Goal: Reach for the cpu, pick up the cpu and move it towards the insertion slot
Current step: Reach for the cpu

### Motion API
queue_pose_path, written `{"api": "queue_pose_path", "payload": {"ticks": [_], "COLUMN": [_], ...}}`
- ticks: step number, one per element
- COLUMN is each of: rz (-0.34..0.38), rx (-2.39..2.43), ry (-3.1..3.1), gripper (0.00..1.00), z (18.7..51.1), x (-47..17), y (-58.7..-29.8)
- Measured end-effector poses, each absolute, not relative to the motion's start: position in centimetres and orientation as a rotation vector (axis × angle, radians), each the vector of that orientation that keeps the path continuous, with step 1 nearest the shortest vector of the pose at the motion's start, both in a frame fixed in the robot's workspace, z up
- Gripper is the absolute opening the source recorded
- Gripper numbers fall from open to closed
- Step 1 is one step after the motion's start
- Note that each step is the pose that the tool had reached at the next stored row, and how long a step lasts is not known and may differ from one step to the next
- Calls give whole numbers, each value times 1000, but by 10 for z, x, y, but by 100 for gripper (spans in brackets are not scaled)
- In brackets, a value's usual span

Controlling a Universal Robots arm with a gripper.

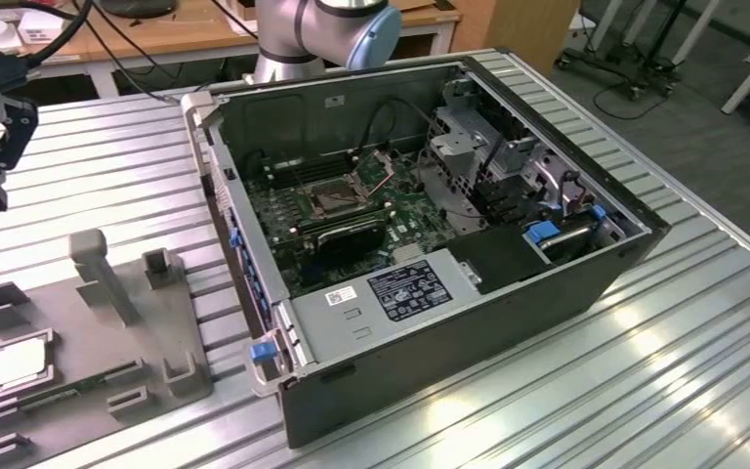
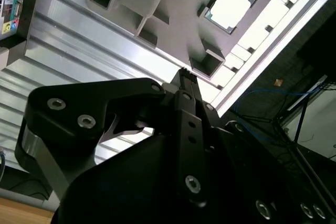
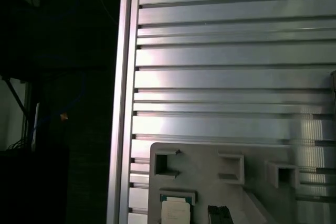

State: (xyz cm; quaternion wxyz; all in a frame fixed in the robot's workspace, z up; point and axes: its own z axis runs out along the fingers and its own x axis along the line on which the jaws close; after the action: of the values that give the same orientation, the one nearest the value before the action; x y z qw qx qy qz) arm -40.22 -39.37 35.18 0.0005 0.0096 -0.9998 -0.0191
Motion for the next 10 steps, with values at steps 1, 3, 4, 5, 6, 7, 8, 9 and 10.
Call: {"api": "queue_pose_path", "payload": {"ticks": [1, 3, 4, 5, 6, 7, 8, 9, 10], "rz": [-60, -60, -60, -60, -60, -60, -60, -60, -60], "rx": [30, 30, 30, 30, 30, 30, 30, 30, 30], "ry": [-3140, -3140, -3140, -3140, -3140, -3140, -3140, -3140, -3140], "gripper": [11, 11, 11, 11, 11, 11, 11, 11, 11], "z": [352, 351, 351, 351, 351, 351, 351, 351, 351], "x": [-404, -407, -408, -409, -410, -411, -412, -413, -414], "y": [-395, -397, -399, -400, -401, -403, -404, -406, -408]}}
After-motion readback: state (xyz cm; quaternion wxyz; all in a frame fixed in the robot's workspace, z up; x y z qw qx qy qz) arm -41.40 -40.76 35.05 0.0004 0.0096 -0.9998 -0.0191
